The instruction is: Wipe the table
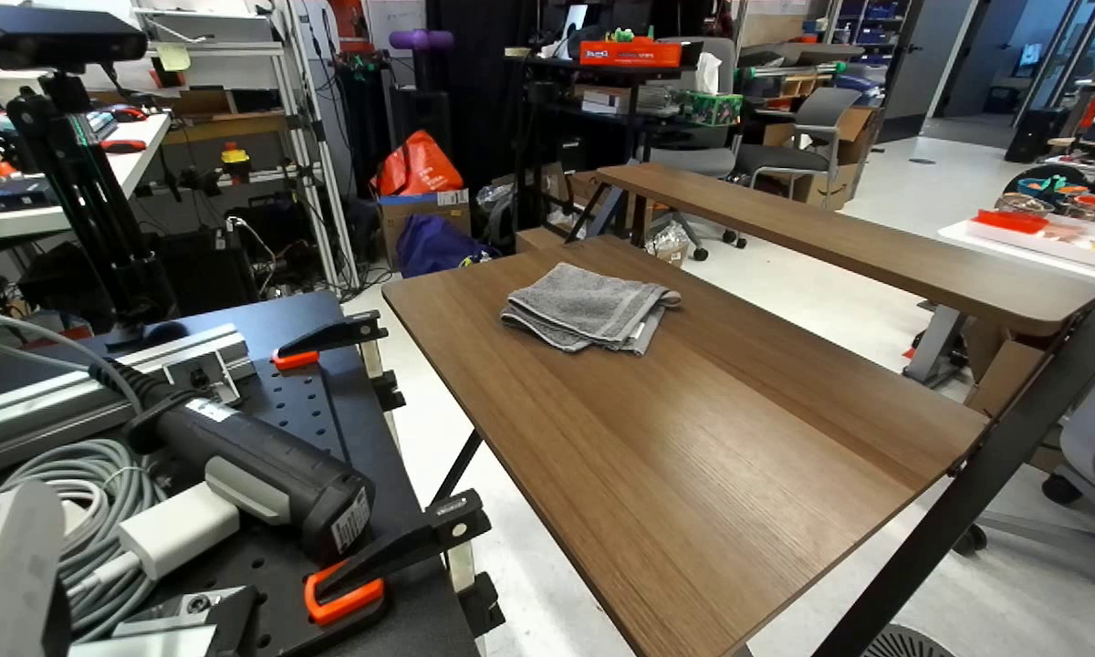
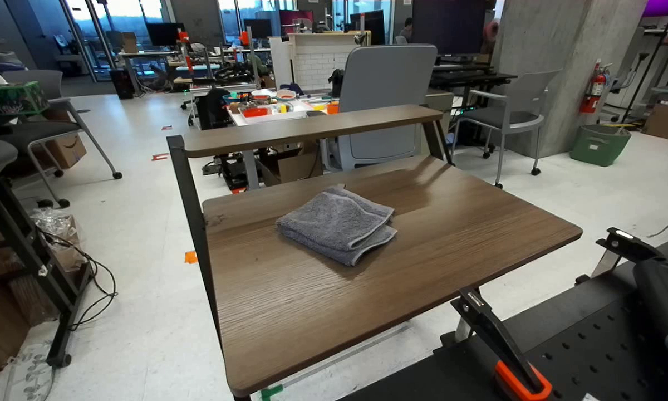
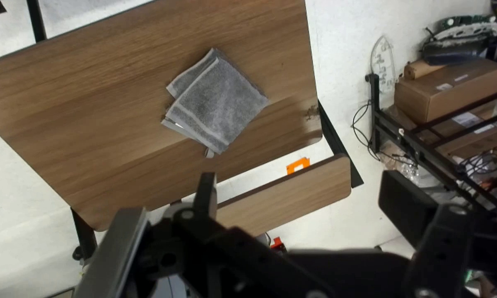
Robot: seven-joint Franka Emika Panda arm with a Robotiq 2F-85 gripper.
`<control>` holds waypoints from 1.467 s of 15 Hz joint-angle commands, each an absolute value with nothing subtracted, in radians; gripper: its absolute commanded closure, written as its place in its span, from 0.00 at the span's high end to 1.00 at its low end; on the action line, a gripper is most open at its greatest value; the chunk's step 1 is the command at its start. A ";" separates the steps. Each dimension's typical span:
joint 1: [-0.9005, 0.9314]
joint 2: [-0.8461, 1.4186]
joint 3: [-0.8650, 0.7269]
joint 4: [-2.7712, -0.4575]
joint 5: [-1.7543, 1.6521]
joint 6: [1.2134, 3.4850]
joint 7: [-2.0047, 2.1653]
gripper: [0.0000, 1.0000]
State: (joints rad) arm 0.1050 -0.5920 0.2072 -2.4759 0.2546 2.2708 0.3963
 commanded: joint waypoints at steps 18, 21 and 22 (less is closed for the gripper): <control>0.162 0.418 0.086 -2.085 0.157 2.632 0.689 1.00; 0.210 0.533 0.052 -1.981 0.159 2.612 0.730 1.00; 0.221 0.568 0.042 -1.949 0.162 2.609 0.739 1.00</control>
